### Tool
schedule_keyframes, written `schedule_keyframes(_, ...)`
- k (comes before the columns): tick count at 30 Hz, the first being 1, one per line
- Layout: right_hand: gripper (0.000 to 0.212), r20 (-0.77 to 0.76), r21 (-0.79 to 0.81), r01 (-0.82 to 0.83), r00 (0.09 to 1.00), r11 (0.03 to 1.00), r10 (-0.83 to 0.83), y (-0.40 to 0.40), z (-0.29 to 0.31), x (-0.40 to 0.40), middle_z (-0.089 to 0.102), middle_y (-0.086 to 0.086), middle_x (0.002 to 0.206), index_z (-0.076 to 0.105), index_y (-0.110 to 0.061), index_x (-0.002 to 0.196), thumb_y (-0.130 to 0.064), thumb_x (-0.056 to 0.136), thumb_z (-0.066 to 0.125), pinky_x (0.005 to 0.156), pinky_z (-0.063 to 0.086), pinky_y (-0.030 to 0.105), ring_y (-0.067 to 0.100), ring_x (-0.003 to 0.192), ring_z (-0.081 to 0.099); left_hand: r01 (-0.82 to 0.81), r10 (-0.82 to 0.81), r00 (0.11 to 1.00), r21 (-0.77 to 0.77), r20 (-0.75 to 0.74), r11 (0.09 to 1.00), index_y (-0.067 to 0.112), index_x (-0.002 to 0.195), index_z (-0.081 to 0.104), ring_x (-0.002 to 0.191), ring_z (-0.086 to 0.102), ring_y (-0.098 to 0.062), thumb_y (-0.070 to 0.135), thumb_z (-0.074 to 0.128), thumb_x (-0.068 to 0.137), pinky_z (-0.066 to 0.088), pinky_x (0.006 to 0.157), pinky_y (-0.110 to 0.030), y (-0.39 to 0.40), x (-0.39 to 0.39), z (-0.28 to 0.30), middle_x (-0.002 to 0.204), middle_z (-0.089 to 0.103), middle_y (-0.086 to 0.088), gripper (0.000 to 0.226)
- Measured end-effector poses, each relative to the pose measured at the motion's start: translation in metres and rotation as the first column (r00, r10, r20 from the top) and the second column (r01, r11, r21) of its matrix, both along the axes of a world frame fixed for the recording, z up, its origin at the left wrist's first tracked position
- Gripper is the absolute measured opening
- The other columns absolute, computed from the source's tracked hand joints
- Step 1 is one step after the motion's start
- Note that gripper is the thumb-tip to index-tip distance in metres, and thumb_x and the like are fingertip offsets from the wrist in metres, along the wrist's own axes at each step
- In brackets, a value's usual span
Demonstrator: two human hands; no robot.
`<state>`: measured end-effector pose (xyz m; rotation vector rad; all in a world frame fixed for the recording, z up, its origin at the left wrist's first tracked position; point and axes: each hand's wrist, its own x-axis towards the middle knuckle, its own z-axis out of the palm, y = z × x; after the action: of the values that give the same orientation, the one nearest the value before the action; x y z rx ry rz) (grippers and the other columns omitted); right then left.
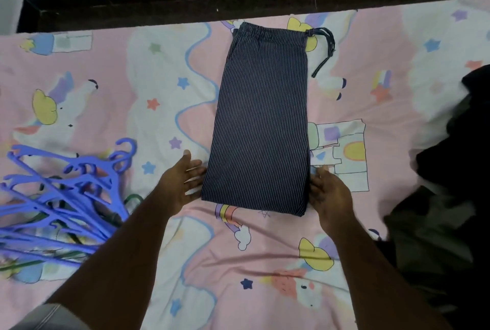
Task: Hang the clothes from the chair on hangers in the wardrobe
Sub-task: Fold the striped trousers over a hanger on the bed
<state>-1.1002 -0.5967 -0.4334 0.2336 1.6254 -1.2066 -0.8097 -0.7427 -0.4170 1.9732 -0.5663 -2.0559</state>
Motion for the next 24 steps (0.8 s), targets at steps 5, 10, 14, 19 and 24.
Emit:
schedule_keyframes(5,0.013,-0.219,-0.077,0.015,0.975,0.997,-0.032,-0.009,0.010,0.006,0.068,0.005,0.104,0.068,-0.016,0.108,-0.023,0.098,0.063,0.087,0.053,0.036,0.021,0.098,0.063,-0.107,0.106,0.994,-0.179,-0.015,0.978,0.019,0.117,0.062,0.111,0.065,-0.021,0.059,0.045,0.099,0.048,0.104,-0.041,-0.003,-0.005,0.007,0.127,0.066,-0.004,0.047)
schedule_keyframes(10,0.036,-0.332,-0.189,-0.071,0.943,0.979,0.004,-0.047,0.027,0.004,0.069,-0.002,0.114,0.064,-0.009,0.126,-0.025,0.094,0.068,0.101,0.050,0.033,0.012,0.106,0.065,-0.093,0.065,0.993,-0.324,-0.096,0.941,0.017,0.135,0.055,0.125,0.057,-0.022,0.060,0.038,0.101,0.046,0.104,-0.040,-0.032,-0.028,0.016,0.140,0.058,-0.002,0.058)
schedule_keyframes(14,0.010,-0.343,-0.237,-0.113,0.939,0.965,0.026,-0.080,0.034,-0.006,0.071,-0.008,0.100,0.068,-0.022,0.104,-0.028,0.096,0.066,0.090,0.051,0.030,0.009,0.095,0.065,-0.038,-0.011,0.992,-0.384,-0.123,0.923,0.017,0.147,0.045,0.132,0.051,-0.024,0.062,0.036,0.101,0.040,0.112,-0.043,-0.057,-0.052,0.026,0.149,0.051,0.000,0.065)
schedule_keyframes(19,0.053,-0.469,-0.144,-0.259,0.868,0.955,0.165,-0.107,0.039,-0.019,0.065,-0.003,0.123,0.056,-0.011,0.137,-0.036,0.093,0.069,0.100,0.047,0.031,0.011,0.113,0.060,0.062,-0.082,0.996,-0.425,-0.029,0.903,0.021,0.149,0.044,0.134,0.049,-0.022,0.057,0.041,0.102,0.039,0.114,-0.043,-0.079,-0.072,0.033,0.151,0.048,0.004,0.060)
schedule_keyframes(24,0.050,-0.525,-0.058,-0.311,0.818,0.949,0.236,-0.116,0.035,-0.021,0.065,-0.005,0.105,0.054,-0.005,0.138,-0.028,0.095,0.066,0.079,0.046,0.016,0.006,0.091,0.058,0.099,-0.104,0.995,-0.430,0.013,0.897,0.024,0.147,0.047,0.128,0.052,-0.019,0.053,0.047,0.102,0.041,0.111,-0.042,-0.087,-0.079,0.031,0.147,0.051,0.005,0.054)
